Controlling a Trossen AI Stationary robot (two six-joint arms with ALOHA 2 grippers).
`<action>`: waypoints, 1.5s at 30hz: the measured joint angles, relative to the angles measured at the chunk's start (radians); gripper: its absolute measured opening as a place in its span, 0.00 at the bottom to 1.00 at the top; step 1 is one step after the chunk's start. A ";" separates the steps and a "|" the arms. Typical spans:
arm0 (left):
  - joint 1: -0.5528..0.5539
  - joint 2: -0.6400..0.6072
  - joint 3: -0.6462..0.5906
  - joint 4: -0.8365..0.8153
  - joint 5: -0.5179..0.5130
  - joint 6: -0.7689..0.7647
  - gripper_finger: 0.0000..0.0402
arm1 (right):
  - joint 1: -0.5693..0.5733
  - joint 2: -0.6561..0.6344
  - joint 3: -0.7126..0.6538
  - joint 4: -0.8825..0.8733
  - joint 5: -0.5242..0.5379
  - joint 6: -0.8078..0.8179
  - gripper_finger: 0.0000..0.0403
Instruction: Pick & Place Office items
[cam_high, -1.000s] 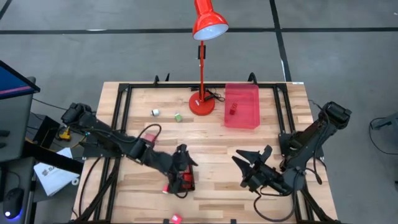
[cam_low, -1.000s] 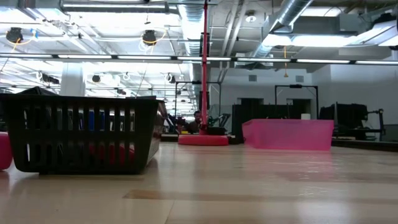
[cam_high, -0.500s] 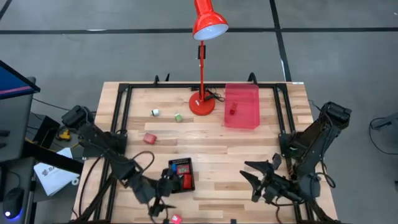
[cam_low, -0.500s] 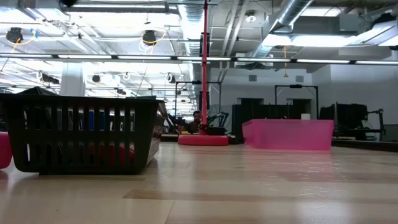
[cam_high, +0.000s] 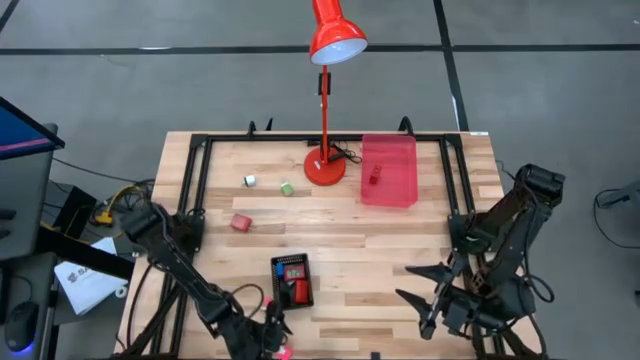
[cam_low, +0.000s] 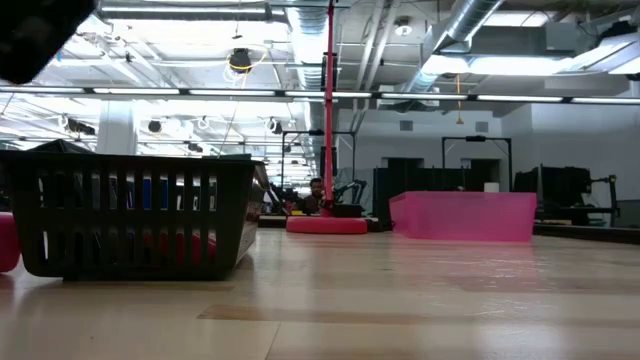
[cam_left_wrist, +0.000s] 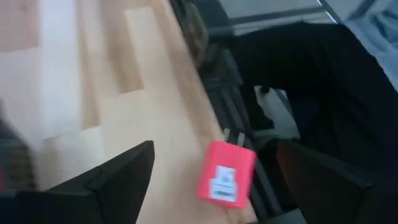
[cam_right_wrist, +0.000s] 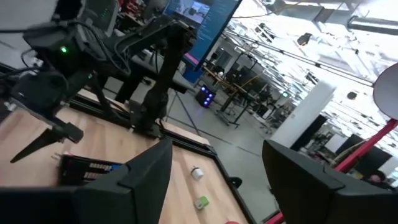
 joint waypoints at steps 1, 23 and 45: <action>-0.005 0.009 0.010 -0.001 0.011 0.000 0.83 | 0.001 0.000 0.000 0.000 0.000 0.007 0.60; -0.033 0.160 0.064 0.024 -0.029 -0.001 0.71 | 0.008 0.000 0.000 0.003 0.000 0.046 0.60; -0.027 0.165 0.065 0.005 -0.042 -0.020 0.54 | 0.008 0.000 0.000 -0.004 0.000 0.072 0.60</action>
